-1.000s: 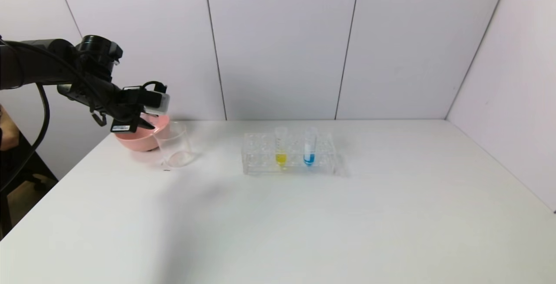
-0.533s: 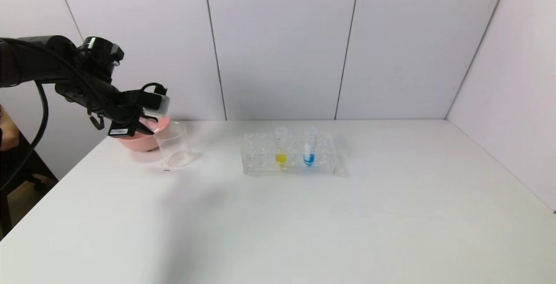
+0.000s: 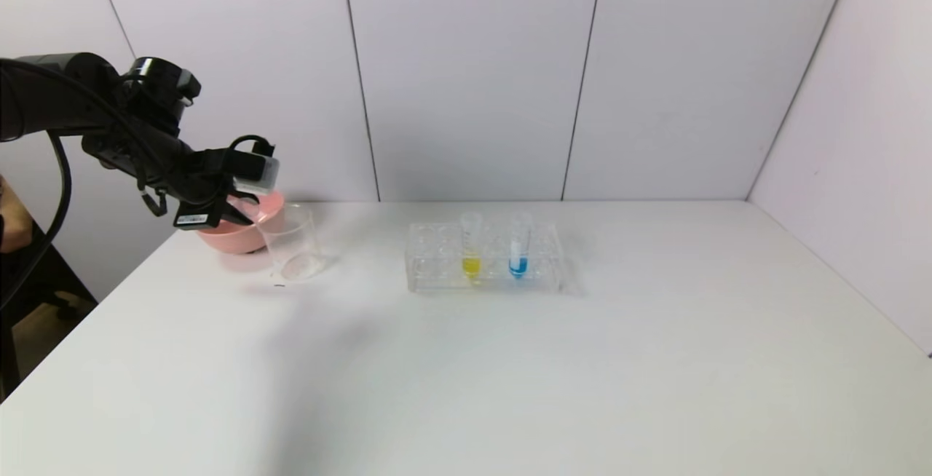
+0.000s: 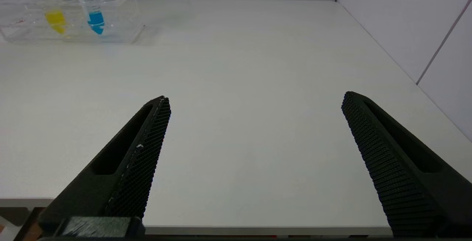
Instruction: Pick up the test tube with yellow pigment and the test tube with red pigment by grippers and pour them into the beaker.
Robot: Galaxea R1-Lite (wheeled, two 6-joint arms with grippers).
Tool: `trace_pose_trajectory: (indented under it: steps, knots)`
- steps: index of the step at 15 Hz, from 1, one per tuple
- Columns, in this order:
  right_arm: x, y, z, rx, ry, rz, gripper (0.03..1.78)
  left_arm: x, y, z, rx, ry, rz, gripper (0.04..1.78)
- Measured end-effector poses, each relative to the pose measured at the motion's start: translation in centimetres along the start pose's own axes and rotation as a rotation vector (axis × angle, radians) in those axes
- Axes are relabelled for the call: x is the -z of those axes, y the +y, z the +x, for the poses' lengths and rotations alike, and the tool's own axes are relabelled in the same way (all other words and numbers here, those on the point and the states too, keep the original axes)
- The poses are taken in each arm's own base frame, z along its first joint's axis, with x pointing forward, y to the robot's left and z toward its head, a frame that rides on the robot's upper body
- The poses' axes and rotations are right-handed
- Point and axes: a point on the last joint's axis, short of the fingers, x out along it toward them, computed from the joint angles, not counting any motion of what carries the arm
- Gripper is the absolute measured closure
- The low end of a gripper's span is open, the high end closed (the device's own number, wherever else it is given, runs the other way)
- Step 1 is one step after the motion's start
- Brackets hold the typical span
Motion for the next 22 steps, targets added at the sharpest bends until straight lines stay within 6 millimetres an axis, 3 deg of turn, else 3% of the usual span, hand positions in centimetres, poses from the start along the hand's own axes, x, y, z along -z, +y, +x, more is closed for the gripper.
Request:
trace_pose_trajectory:
  steps: [22]
  knots:
    - [0.0, 0.0, 0.0, 0.0, 0.0, 0.0, 0.11, -0.34, -0.06, 0.18, 0.018, 0.084, -0.03, 1.37]
